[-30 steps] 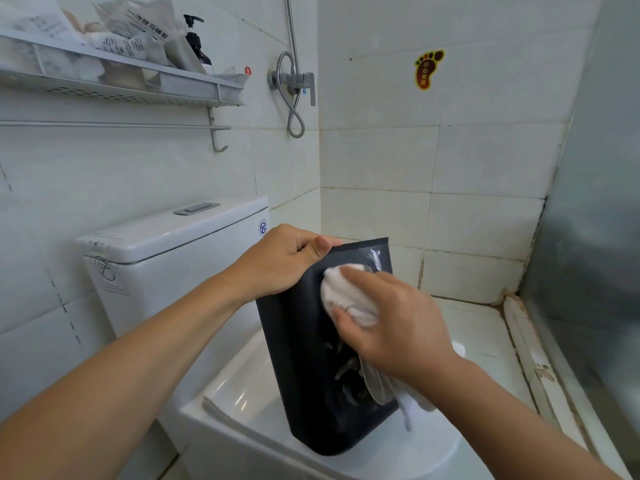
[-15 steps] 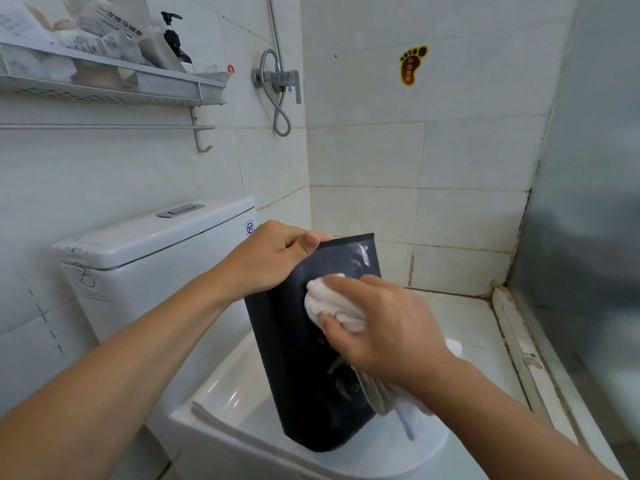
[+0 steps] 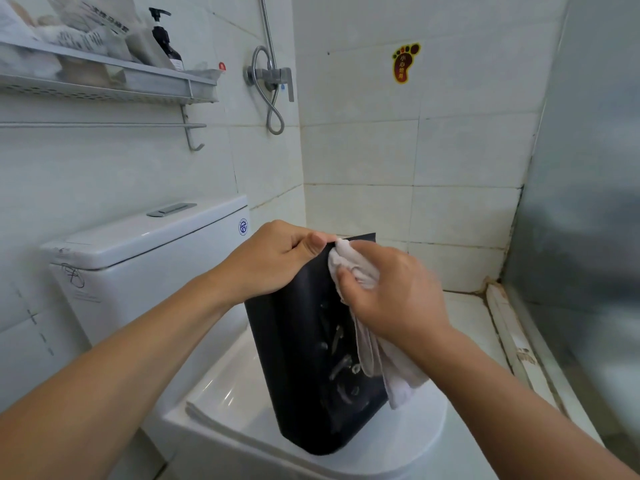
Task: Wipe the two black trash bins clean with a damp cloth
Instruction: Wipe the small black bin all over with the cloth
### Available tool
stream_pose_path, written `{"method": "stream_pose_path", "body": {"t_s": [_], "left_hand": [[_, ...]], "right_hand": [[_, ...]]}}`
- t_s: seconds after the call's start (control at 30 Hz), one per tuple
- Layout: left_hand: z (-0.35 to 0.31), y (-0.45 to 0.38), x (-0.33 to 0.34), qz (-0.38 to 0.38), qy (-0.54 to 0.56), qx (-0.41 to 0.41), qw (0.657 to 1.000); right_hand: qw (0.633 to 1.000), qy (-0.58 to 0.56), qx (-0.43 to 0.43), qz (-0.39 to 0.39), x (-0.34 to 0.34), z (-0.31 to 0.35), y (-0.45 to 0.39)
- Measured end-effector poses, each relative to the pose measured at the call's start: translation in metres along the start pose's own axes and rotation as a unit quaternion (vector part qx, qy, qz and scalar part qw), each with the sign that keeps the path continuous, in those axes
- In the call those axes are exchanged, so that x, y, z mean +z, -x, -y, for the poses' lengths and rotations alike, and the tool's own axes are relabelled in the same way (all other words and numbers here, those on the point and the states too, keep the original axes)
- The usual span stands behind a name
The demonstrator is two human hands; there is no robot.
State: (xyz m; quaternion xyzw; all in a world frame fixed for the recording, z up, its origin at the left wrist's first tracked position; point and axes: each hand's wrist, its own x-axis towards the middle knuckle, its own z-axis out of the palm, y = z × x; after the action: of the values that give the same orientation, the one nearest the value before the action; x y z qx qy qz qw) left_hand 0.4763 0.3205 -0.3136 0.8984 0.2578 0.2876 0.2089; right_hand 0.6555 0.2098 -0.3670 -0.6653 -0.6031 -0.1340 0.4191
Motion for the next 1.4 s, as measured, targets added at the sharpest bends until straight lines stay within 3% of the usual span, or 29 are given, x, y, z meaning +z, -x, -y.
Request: {"method": "stream_pose_path", "body": {"t_s": [0.13,0.27,0.37,0.47,0.57,0.7,0.97,1.17,1.27,1.4], "left_hand": [[0.008,0.002,-0.003,-0.008,0.016,-0.004,1.0],[0.007,0.0,-0.001,-0.012,-0.004,-0.025,1.0],[0.0,-0.001,0.0,-0.024,0.008,-0.018,1.0],[0.0,0.0,-0.004,-0.019,0.004,-0.03,0.999],[-0.001,-0.001,-0.012,-0.002,-0.019,-0.076,0.997],[-0.01,-0.001,-0.022,0.036,0.093,-0.119,0.988],[-0.012,-0.003,-0.029,0.074,0.168,-0.126,0.975],[-0.024,-0.017,-0.026,0.039,0.129,-0.178,0.975],[-0.035,-0.023,-0.022,0.049,0.101,-0.198,0.974],[-0.044,-0.03,-0.016,0.05,0.031,-0.213,0.975]], "right_hand": [[0.993,-0.033,-0.09,0.072,-0.001,0.015,0.026],[0.999,-0.016,0.026,0.014,0.005,-0.001,0.0],[1.0,-0.017,-0.022,0.001,0.005,0.003,0.01],[0.993,-0.07,-0.075,0.054,0.004,0.016,0.029],[0.996,-0.067,-0.04,0.032,0.007,0.01,0.019],[0.996,-0.076,0.017,0.042,0.005,0.002,0.016],[0.996,-0.071,0.041,0.042,-0.003,-0.005,0.016],[0.988,0.016,-0.135,-0.074,-0.01,0.029,0.033],[0.966,0.096,-0.237,-0.043,-0.008,0.056,0.047],[0.941,0.176,-0.29,-0.015,0.001,0.072,0.059]]}}
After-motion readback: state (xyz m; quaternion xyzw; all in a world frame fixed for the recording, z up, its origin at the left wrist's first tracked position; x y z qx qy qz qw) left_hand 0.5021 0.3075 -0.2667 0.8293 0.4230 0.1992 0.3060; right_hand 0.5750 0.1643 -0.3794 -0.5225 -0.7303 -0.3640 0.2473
